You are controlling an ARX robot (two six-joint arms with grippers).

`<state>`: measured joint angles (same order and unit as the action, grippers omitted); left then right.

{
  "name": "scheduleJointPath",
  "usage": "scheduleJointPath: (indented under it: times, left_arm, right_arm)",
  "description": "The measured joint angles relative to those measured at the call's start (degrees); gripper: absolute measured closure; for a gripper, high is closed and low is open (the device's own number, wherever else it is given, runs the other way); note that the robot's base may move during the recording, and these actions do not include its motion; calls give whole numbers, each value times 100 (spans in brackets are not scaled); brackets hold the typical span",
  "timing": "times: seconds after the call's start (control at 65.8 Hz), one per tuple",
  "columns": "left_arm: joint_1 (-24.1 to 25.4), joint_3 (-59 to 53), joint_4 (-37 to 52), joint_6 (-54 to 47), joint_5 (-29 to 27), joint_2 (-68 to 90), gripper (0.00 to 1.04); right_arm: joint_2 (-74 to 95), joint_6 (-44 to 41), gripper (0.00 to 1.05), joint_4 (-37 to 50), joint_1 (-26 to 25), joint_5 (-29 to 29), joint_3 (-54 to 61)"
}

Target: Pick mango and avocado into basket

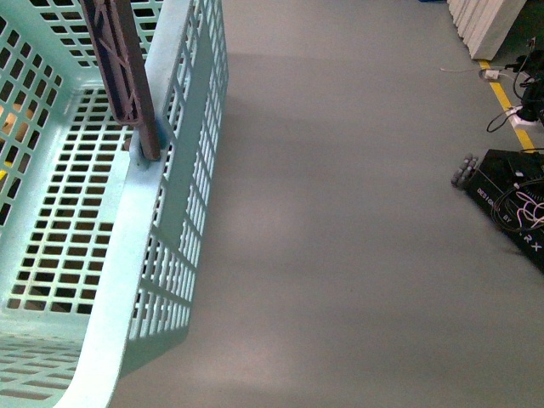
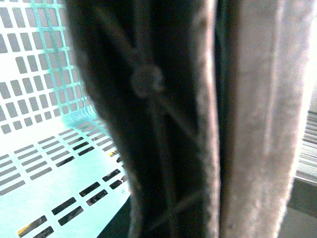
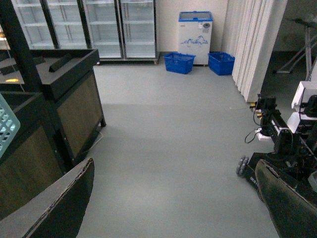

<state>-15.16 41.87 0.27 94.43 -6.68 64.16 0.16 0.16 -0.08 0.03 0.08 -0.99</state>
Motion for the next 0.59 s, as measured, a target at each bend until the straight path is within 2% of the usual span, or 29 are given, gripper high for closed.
scheduleJointPath:
  times: [0.38, 0.593]
  left_arm:
    - [-55, 0, 0, 94, 136, 0, 90]
    - [-35, 13, 2, 55, -28, -4, 90]
  right_arm:
    - [-2, 0, 9, 2, 0, 11, 0]
    - [-2, 0, 9, 0, 0, 9, 0]
